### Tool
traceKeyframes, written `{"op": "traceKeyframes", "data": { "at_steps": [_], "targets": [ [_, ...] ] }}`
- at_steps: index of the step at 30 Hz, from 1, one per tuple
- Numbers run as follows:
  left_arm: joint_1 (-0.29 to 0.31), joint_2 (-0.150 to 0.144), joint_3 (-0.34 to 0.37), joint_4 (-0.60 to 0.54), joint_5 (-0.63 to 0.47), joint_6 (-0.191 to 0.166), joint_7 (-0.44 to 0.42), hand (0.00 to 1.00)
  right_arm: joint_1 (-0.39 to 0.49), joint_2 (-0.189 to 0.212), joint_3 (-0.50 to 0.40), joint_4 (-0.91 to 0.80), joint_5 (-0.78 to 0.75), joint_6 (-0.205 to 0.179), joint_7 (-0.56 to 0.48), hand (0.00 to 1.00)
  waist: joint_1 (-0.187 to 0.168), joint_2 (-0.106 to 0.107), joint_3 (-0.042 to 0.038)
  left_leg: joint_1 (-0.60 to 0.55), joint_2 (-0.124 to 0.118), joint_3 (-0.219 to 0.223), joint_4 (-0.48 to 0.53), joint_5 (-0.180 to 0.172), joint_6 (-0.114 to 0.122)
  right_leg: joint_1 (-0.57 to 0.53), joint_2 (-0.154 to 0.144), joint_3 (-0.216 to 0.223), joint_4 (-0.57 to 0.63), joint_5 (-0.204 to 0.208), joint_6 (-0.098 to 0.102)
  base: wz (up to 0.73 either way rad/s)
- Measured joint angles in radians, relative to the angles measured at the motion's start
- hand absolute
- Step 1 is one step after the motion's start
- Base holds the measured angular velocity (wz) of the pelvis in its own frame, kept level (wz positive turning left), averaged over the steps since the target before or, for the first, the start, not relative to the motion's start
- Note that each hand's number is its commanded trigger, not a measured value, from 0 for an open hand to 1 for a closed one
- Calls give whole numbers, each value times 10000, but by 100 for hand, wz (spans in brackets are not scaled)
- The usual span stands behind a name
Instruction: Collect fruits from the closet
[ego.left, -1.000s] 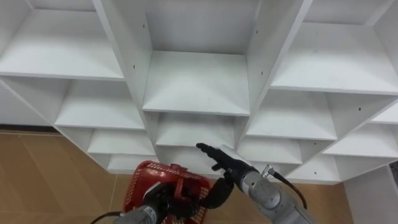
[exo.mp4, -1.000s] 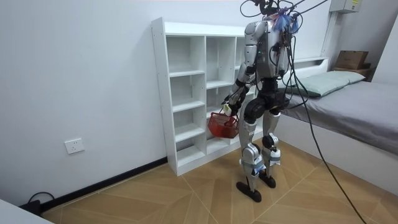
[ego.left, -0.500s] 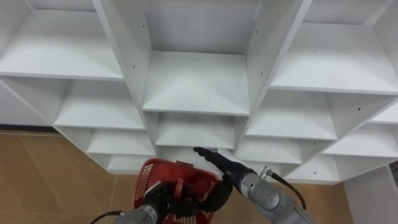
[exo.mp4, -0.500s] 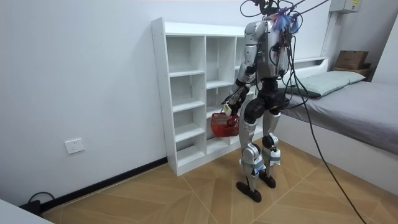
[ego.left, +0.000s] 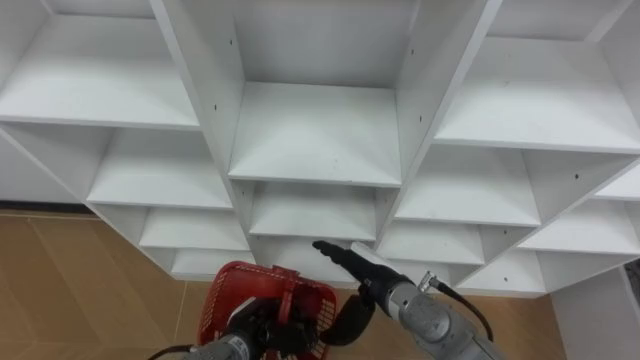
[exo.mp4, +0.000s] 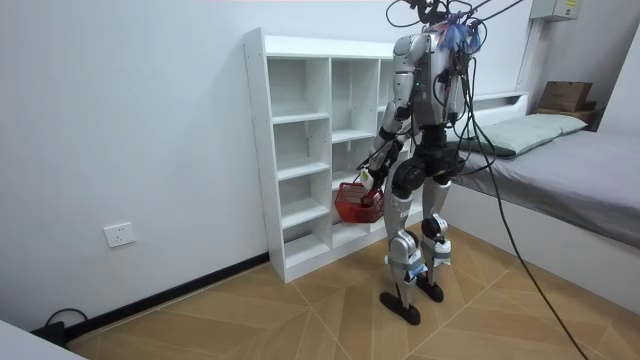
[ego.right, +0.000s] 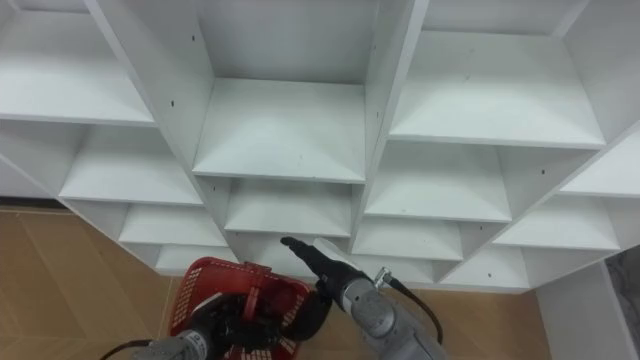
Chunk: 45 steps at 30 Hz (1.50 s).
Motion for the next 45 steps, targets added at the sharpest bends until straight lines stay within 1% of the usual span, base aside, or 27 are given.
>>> {"op": "traceKeyframes", "data": {
  "at_steps": [2, 3, 4, 6, 8, 10, 11, 12, 13, 15, 17, 19, 21, 23, 24, 27, 30, 32, 33, 35, 36, 38, 39, 40, 41, 43, 45],
  "targets": [
    [59, 10, 72, 41, -2, -2, 1, 100, 146, 1, 0, -1, 4, 0, -1, 0, 3, -13, -12, 89, -5, -5, -4, 0, 0, 102, -15, -6, -9, -44, 11, 2],
    [99, 12, 232, 42, -2, -7, 4, 100, 189, -20, -11, -2, 4, -1, 0, 0, -9, -14, -12, 111, -17, -4, -5, 0, 0, 145, -9, -5, -44, -43, 11, 5],
    [183, 9, 401, 40, 0, -25, 10, 100, 298, -55, -128, -23, 13, -11, -1, 0, -16, -12, -27, 145, -17, -15, -8, 0, 0, 239, 6, -7, -139, -34, 19, 6],
    [291, 14, 481, 30, 14, -40, 53, 100, 482, -49, -317, -63, 93, -23, -3, 0, -9, -17, -51, 166, -15, -32, -16, -1, -1, 290, 15, -34, -168, -31, 22, 7],
    [391, 16, 647, 27, 292, -55, 134, 100, 612, -91, -440, -88, 292, -34, -51, 0, -18, -5, -56, 181, -16, -105, -46, -2, -2, 312, 19, -58, -179, -29, 20, 7],
    [505, 26, 778, 78, 408, -81, 312, 100, 954, -134, -773, -56, 425, -297, -251, 0, -36, 62, -99, 299, -9, -204, -85, -2, -2, 434, 11, -115, -189, -30, 20, 8],
    [567, 26, 853, 78, 537, -122, 353, 100, 1031, -177, -810, -42, 429, -358, -317, 0, -35, 87, -101, 361, -12, -213, -115, -1, -2, 488, 1, -140, -193, -33, 24, 7],
    [742, 42, 1012, 78, 762, -212, 426, 100, 1221, -250, -954, -38, 476, -436, -381, 0, -47, 141, -145, 453, -11, -240, -147, -1, -2, 586, -8, -172, -205, -46, 38, 4],
    [836, 58, 1083, 84, 805, -259, 474, 100, 1315, -267, -1076, -37, 594, -459, -414, 0, -66, 158, -144, 520, -12, -239, -169, -1, -2, 650, -14, -185, -209, -54, 41, 6],
    [1320, 213, 1373, 93, 1271, -415, 638, 100, 1632, -306, -1585, 354, 1116, -735, -656, 0, -194, 201, -182, 770, -12, -239, -257, -2, -2, 959, -1, -200, -412, -62, 51, 2],
    [1665, 347, 1804, 104, 1742, -473, 803, 100, 1782, -310, -1996, 778, 1180, -866, -956, 0, -256, 204, -198, 904, -21, -237, -358, -3, -4, 1072, 21, -197, -499, -61, 55, 0],
    [1975, 559, 2120, 181, 2060, -593, 992, 100, 1943, -424, -2447, 1511, 1869, -1054, -1263, 0, -283, 207, -214, 972, -21, -237, -426, -4, -6, 1126, 35, -198, -520, -64, 58, 0],
    [2269, 608, 2431, 178, 2505, -652, 1179, 100, 2187, -456, -2852, 1853, 2378, -1106, -1428, 0, -310, 225, -221, 1021, -36, -238, -462, -4, -6, 1171, 85, -195, -534, -68, 64, 0],
    [2509, 624, 2672, 192, 2866, -673, 1407, 100, 2310, -459, -3228, 2374, 2684, -1244, -1617, 0, -396, 248, -218, 1047, -73, -253, -479, -4, -6, 1230, 85, -213, -586, -71, 70, 6],
    [2633, 639, 2896, 193, 3160, -730, 1542, 100, 2307, -462, -3445, 2930, 2707, -1369, -1732, 0, -521, 234, -239, 1062, -82, -266, -502, -4, -6, 1289, 72, -239, -667, -70, 82, 7],
    [2892, 702, 3276, 281, 3672, -814, 2074, 100, 2332, -500, -3902, 4240, 2801, -1525, -2076, 0, -600, 256, -253, 1101, -93, -261, -596, -4, -6, 1343, 93, -205, -702, -81, 100, 1],
    [2942, 678, 3647, 725, 3833, -832, 2375, 100, 2333, -652, -4215, 5582, 3281, -1544, -2199, 0, -590, 271, -256, 1165, -118, -265, -626, -3, -4, 1389, 82, -186, -704, -96, 123, 0],
    [3057, 680, 3744, 831, 3888, -829, 2502, 100, 2423, -737, -4263, 6034, 3706, -1524, -2282, 0, -589, 273, -254, 1259, -132, -283, -646, -5, -3, 1492, 69, -196, -712, -120, 149, 0],
    [3187, 658, 3943, 830, 4282, -796, 2538, 100, 2491, -742, -4421, 6181, 3905, -1523, -2280, 0, -592, 271, -253, 1311, -137, -303, -672, -5, -2, 1539, 70, -200, -741, -128, 155, 0],
    [3202, 652, 4140, 905, 4925, -707, 2637, 100, 2526, -750, -4623, 6558, 3915, -1514, -2310, 0, -597, 269, -249, 1426, -147, -345, -718, -6, -2, 1672, 78, -199, -825, -130, 158, 5],
    [3173, 652, 4135, 1033, 5301, -587, 2773, 100, 2505, -775, -4622, 6859, 3914, -1481, -2403, 0, -609, 324, -219, 1477, -152, -361, -719, -9, 0, 1753, 82, -202, -853, -141, 172, 6],
    [3211, 626, 4084, 1038, 5564, -359, 2955, 100, 2486, -777, -4610, 7044, 3864, -1276, -2552, 0, -611, 317, -222, 1553, -153, -360, -727, -22, -3, 1823, 91, -191, -848, -152, 175, 2],
    [3311, 597, 4075, 1041, 5796, -190, 3011, 100, 2495, -769, -4607, 7180, 3664, -1148, -2646, 0, -622, 332, -211, 1610, -149, -361, -728, -43, -2, 1886, 97, -188, -852, -160, 176, 0],
    [3333, 575, 4049, 1039, 5957, -37, 3015, 100, 2504, -767, -4593, 7328, 3313, -1031, -2740, 0, -661, 353, -220, 1641, -149, -376, -713, -72, 0, 1919, 98, -190, -852, -179, 183, 0],
    [3368, 576, 3987, 1037, 6030, 30, 3033, 100, 2515, -761, -4593, 7356, 3100, -949, -2790, 0, -690, 364, -219, 1642, -149, -368, -706, -86, 4, 1918, 98, -197, -848, -187, 188, 0],
    [3467, 550, 3887, 1033, 6152, 275, 3214, 100, 2536, -672, -4595, 7363, 2447, -637, -2999, 0, -806, 385, -218, 1647, -144, -358, -706, -89, 7, 1917, 101, -196, -846, -188, 189, 0],
    [3456, 543, 3885, 1026, 6191, 376, 3331, 100, 2563, -568, -4594, 7357, 2155, -489, -3118, 0, -847, 395, -219, 1654, -135, -355, -707, -90, 3, 1916, 109, -193, -844, -187, 187, 0]
  ]
}}
